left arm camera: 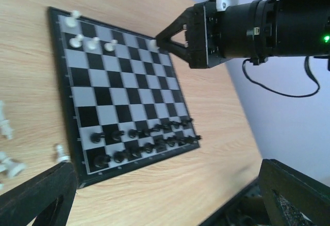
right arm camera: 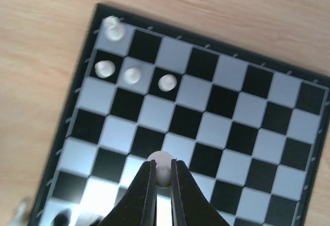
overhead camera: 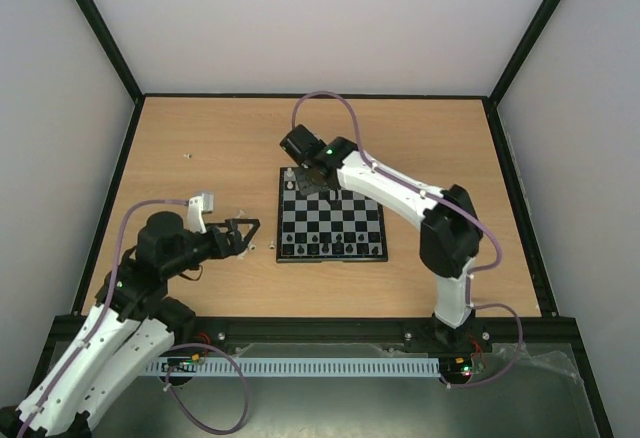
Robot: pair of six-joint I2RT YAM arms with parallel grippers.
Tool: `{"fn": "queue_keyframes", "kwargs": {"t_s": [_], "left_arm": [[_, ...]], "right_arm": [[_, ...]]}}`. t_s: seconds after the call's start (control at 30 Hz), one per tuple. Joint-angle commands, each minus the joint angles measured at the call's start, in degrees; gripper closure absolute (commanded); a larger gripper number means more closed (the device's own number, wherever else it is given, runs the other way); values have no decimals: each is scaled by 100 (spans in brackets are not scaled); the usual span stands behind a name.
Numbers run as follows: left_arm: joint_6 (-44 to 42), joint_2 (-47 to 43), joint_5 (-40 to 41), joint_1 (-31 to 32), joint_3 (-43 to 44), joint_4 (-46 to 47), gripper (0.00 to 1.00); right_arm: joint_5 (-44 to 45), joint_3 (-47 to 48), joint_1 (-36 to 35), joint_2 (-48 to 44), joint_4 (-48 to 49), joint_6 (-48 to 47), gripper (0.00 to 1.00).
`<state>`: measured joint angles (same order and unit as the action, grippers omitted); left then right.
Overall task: Set up the chess pieces on the board
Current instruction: Place the chess piece on the chessboard.
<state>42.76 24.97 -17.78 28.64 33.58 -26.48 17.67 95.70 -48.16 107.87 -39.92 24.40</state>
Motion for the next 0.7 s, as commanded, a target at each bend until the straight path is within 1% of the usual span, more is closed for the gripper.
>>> {"fn": "queue_keyframes", "kwargs": {"t_s": [0.0, 0.17, 0.3, 0.67], "left_arm": [[-238, 234, 697, 1, 227, -151, 1], [-277, 435, 772, 1, 244, -25, 0], [-291, 545, 679, 1, 195, 125, 1], [-317, 576, 641, -1, 90, 281, 1]], "right_arm": [[909, 556, 219, 540, -591, 19, 99], [737, 636, 454, 1064, -496, 16, 99], [448, 482, 553, 1244, -225, 4, 99], [77, 595, 723, 1758, 194, -93, 98]]}}
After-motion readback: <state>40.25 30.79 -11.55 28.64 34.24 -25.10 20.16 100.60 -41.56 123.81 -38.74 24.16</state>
